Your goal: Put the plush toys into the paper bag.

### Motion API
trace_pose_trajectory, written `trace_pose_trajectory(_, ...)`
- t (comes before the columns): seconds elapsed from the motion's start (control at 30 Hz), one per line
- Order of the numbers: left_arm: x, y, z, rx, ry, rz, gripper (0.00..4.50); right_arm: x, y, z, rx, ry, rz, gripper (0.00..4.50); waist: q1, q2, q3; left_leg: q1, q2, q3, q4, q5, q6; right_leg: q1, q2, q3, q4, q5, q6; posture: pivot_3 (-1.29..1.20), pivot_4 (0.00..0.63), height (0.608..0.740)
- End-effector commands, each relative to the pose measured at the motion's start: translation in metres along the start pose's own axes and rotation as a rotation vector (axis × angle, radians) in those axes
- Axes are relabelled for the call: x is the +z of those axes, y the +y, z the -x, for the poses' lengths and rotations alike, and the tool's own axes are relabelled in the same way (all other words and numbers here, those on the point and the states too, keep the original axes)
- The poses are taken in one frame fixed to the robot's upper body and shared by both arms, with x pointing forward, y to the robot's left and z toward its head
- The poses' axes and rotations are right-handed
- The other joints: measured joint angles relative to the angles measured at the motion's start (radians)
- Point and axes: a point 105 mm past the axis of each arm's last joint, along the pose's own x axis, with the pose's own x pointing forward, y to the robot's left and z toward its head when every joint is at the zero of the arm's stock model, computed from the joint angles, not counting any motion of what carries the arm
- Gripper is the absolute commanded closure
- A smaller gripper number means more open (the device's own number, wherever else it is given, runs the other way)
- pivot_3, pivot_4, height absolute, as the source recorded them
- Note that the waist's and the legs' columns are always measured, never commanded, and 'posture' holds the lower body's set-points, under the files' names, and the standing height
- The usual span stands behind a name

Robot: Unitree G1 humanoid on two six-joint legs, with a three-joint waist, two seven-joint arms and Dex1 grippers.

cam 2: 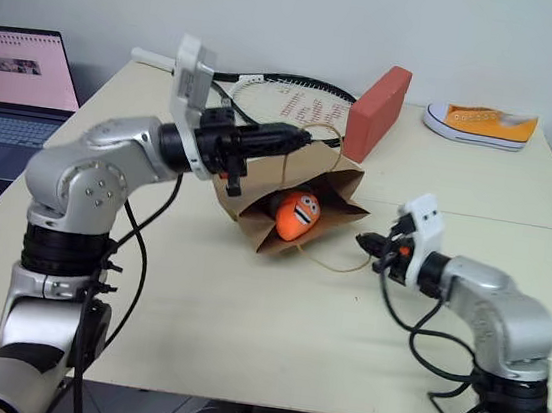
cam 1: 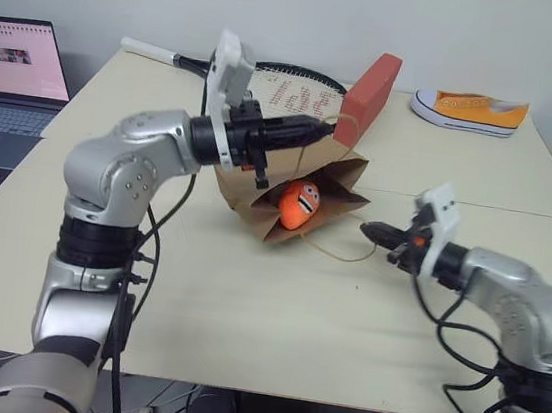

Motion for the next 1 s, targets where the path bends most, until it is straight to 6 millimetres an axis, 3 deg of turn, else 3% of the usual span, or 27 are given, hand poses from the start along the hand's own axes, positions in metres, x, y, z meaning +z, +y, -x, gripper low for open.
trace_pose_trajectory(0.03,0.017,0.006,0.0,-0.005,-0.021,-0.079,4.5,0.032,0.015,0.023,0.059,-0.042,0.031,4.45,0.0,0.0,0.0,0.0,0.0,0.0,0.0,0.0,0.0,0.0,0.0,0.0,0.0,0.0,0.0,0.0,0.15,0.74)
trace_pose_trajectory(0.17,0.018,0.013,-0.008,-0.008,-0.025,-0.102,4.5,0.057,0.017,0.039,0.054,-0.056,0.037,4.45,0.001,0.0,0.0,0.0,0.0,0.0,0.0,0.0,0.0,0.0,0.0,0.0,0.0,0.0,0.0,0.0,0.15,0.74)
trace_pose_trajectory(0.3,0.012,0.026,-0.016,0.019,-0.017,-0.098,4.5,0.07,0.01,0.044,0.022,-0.062,0.018,4.45,0.001,0.0,0.0,-0.001,0.0,0.0,-0.001,0.0,0.0,0.0,0.0,0.0,0.0,0.0,0.0,0.0,0.15,0.74)
trace_pose_trajectory(0.63,-0.003,0.035,-0.034,0.017,-0.013,-0.057,4.5,0.06,-0.01,0.036,-0.074,-0.06,-0.038,4.45,-0.001,0.0,0.0,-0.004,0.0,0.001,-0.001,0.0,0.0,-0.005,0.0,0.001,0.001,0.0,0.0,0.0,0.15,0.74)
trace_pose_trajectory(0.67,-0.003,0.034,-0.035,0.002,-0.01,-0.051,4.5,0.062,-0.012,0.036,-0.084,-0.07,-0.036,4.29,-0.001,0.0,0.0,-0.004,0.0,0.001,-0.001,0.0,0.0,-0.005,0.0,0.001,0.001,0.0,0.0,0.0,0.15,0.74)
trace_pose_trajectory(0.77,-0.001,0.03,-0.034,-0.025,-0.011,-0.048,3.88,0.067,-0.015,0.037,-0.106,-0.097,-0.026,3.53,-0.001,0.0,0.0,-0.004,0.0,0.001,-0.001,0.0,0.0,-0.005,0.0,0.001,0.001,0.0,0.0,0.0,0.15,0.74)
trace_pose_trajectory(0.83,0.0,0.029,-0.032,-0.037,-0.006,-0.058,3.2,0.072,-0.019,0.039,-0.122,-0.113,-0.019,2.72,0.0,0.0,0.0,-0.004,0.0,0.001,-0.001,0.0,0.0,-0.005,0.0,0.001,0.001,0.0,0.0,0.0,0.15,0.74)
trace_pose_trajectory(1.0,-0.002,0.032,-0.023,-0.016,0.029,-0.133,1.9,0.086,-0.014,0.045,-0.075,-0.14,-0.011,1.24,-0.001,0.001,0.0,-0.004,0.0,0.001,-0.001,0.0,0.0,-0.005,0.0,0.001,0.001,0.0,0.0,0.0,0.15,0.74)
